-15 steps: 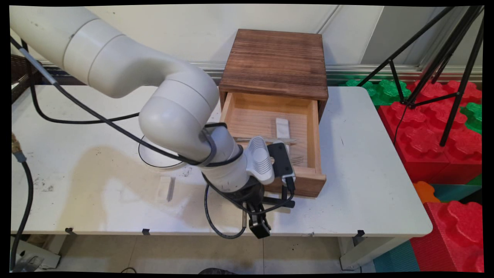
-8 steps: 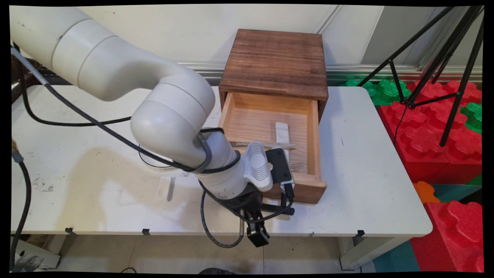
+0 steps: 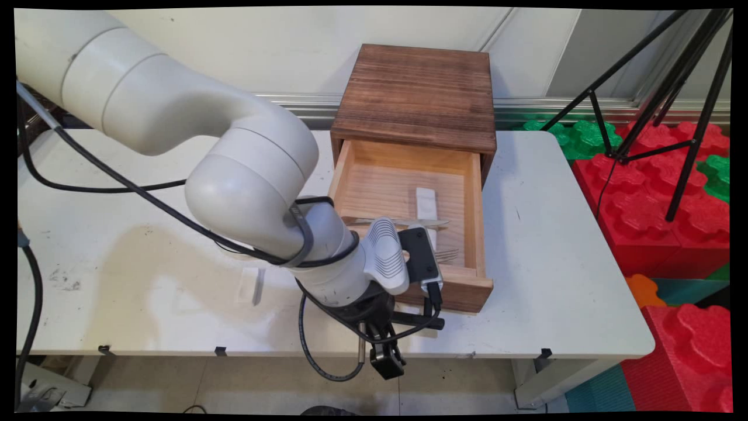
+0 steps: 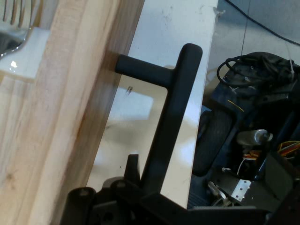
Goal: Open the drawer
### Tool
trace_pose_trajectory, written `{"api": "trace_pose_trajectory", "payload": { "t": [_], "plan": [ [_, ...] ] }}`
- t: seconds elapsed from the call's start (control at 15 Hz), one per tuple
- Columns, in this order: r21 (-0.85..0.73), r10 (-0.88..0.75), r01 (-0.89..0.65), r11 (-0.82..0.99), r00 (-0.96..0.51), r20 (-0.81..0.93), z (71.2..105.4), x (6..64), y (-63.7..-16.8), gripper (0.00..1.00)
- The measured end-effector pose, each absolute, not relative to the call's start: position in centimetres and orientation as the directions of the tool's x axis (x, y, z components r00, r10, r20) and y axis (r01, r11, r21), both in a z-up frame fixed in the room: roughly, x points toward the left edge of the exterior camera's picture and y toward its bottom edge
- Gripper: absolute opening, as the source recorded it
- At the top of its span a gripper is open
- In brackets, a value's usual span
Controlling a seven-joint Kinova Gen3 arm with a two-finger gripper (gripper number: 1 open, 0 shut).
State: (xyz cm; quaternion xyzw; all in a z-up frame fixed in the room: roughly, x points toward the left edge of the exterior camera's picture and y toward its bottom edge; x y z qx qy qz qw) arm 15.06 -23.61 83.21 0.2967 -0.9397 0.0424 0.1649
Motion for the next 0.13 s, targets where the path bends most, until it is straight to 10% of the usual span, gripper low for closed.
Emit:
{"api": "trace_pose_trajectory", "payload": {
  "t": [0.13],
  "plan": [
    [0.016, -0.542, -0.571, 0.821, -0.770, 0.337, 83.33, 15.13, -23.44, 1.00]
  ]
}}
